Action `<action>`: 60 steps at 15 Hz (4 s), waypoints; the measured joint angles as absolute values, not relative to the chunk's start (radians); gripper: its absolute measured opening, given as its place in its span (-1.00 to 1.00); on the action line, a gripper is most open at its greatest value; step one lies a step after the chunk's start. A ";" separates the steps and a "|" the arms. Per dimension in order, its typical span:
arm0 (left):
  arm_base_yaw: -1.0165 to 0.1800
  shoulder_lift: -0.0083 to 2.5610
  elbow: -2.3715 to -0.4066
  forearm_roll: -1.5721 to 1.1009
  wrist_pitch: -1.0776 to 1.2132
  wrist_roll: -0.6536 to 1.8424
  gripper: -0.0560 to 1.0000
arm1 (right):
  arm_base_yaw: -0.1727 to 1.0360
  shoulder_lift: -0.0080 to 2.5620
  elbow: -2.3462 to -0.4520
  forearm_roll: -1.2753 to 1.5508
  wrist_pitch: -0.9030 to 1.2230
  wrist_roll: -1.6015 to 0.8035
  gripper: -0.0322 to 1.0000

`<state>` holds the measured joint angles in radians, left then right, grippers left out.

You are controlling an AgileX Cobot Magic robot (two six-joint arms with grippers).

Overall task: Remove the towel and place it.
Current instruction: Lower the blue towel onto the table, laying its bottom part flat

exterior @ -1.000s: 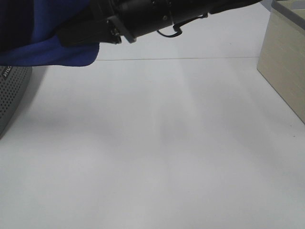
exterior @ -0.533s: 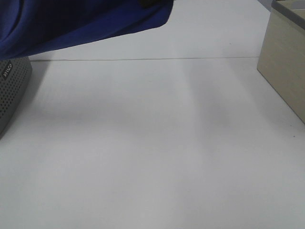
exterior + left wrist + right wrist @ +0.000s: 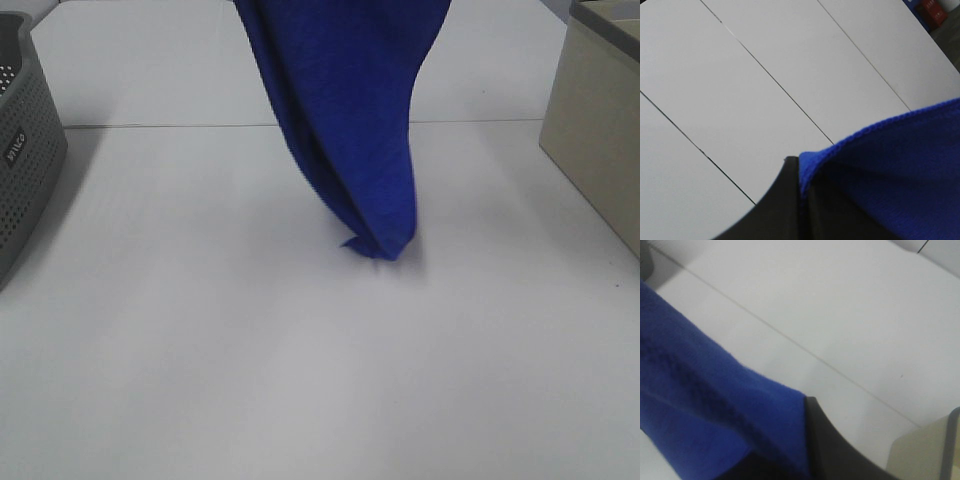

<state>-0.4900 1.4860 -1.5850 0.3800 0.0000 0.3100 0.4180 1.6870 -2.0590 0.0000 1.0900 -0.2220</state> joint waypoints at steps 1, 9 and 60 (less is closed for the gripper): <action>-0.474 1.493 -1.585 0.380 -0.036 0.286 -0.89 | 0.418 1.688 -2.075 -0.022 1.056 -0.218 -0.90; -0.412 1.542 -1.585 0.386 -0.207 0.266 -0.89 | 0.418 1.702 -2.092 -0.170 0.749 -0.216 -0.90; -0.309 1.705 -1.789 -0.094 1.203 0.422 -0.89 | 0.306 1.671 -1.836 0.284 1.219 -0.177 -0.90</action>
<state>-0.3090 1.7050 -1.7890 -0.0940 1.2030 0.4220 0.3060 1.6710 -1.8360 0.2840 1.2190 -0.1770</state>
